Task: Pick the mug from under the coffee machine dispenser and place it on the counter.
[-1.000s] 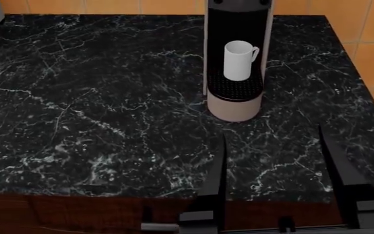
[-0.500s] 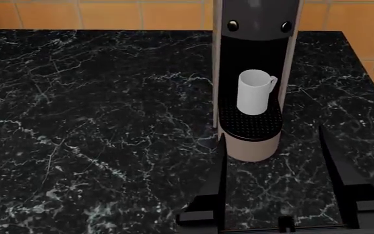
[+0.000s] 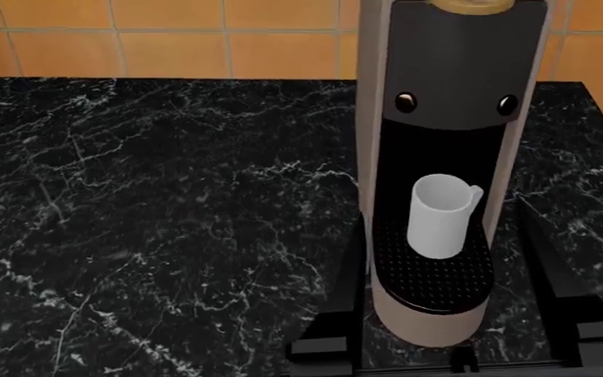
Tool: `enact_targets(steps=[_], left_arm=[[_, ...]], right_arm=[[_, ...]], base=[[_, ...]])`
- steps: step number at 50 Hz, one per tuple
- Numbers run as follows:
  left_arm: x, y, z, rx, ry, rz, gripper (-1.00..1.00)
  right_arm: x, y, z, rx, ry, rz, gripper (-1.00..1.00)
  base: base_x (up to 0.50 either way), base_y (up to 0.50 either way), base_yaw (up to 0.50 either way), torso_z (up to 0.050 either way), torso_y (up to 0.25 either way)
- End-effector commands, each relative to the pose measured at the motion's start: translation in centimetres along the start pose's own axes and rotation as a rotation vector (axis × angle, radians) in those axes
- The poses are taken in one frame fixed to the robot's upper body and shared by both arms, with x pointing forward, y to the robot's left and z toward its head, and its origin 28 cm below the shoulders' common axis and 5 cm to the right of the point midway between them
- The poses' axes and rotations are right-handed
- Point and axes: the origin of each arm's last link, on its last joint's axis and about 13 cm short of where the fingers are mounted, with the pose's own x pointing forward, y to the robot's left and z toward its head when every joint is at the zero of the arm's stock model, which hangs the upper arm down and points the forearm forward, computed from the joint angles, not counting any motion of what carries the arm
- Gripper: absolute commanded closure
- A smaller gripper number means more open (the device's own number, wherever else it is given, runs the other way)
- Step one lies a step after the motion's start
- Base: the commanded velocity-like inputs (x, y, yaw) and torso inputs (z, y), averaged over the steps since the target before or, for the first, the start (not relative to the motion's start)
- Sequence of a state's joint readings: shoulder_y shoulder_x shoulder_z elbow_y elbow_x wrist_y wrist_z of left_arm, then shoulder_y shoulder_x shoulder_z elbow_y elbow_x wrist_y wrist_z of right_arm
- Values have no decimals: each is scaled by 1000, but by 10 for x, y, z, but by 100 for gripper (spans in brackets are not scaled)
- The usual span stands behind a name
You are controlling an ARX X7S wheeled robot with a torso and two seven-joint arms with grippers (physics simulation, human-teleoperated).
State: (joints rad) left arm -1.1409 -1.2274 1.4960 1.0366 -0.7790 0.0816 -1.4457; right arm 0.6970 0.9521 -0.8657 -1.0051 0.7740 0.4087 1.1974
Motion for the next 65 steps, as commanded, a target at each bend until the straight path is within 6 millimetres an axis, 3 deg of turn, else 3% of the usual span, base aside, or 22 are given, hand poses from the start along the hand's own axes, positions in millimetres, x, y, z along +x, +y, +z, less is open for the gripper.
enact_targets(steps=[1, 16, 26, 43, 65], left_arm=[[0, 1, 0, -1, 2, 9, -100], [0, 0, 0, 0, 2, 9, -100], [-1, 0, -1, 0, 4, 2, -100], [-2, -2, -3, 1, 7, -6, -100], [-5, 0, -4, 2, 19, 1, -100]], right_arm=[[1, 0, 0, 15, -2, -4, -100], [5, 1, -4, 11, 63, -16, -100], [23, -1, -13, -12, 176, -23, -100], [43, -4, -44, 5, 299, -35, -100], [45, -4, -64, 7, 374, -45, -100]], base=[[258, 8, 0, 0, 0], [51, 1, 0, 0, 0], [0, 0, 0, 0, 0], [0, 0, 0, 0, 0], [0, 0, 0, 0, 0]])
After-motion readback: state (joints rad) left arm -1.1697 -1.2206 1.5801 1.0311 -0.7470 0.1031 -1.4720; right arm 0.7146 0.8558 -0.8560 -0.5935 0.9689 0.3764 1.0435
